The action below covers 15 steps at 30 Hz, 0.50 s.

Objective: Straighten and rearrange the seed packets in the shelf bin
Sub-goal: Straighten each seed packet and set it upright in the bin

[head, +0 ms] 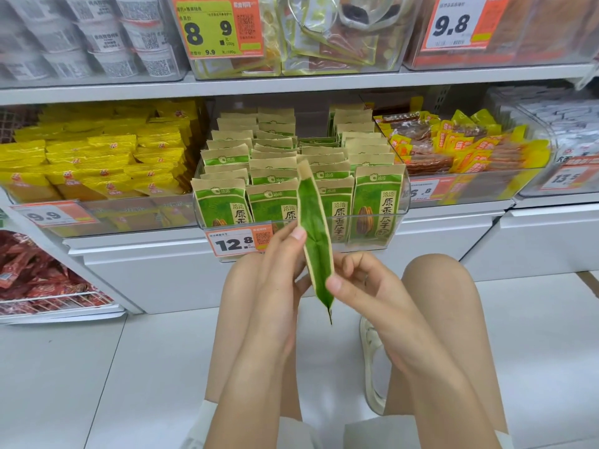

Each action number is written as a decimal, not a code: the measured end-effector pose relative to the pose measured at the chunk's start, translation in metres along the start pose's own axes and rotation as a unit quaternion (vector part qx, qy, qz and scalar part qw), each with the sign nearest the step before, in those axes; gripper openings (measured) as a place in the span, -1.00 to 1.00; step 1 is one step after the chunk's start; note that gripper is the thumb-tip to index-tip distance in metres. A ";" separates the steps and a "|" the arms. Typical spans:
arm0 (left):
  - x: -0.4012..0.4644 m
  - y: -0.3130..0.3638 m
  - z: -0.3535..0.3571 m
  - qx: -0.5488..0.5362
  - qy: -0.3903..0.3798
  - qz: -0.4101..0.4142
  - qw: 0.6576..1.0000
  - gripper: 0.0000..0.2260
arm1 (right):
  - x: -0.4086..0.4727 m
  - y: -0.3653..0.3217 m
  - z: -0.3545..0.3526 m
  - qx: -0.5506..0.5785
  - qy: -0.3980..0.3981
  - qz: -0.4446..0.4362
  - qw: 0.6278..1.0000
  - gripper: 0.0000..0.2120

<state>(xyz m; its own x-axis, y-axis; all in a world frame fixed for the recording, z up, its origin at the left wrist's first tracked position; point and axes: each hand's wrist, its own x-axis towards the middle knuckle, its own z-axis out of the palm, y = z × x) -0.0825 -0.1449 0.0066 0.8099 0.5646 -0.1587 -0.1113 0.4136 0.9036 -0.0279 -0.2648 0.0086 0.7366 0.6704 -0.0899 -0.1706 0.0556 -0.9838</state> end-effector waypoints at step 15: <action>-0.002 -0.002 -0.005 0.022 -0.060 0.033 0.997 -0.50 | -0.006 0.001 -0.002 0.011 -0.014 -0.006 1.000 -0.77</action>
<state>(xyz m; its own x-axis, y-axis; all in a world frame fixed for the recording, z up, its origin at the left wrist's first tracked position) -0.0873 -0.1432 0.0030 0.8650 0.4991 -0.0511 -0.1446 0.3455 0.9272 -0.0309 -0.2703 0.0075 0.7202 0.6897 -0.0744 -0.1766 0.0785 -0.9811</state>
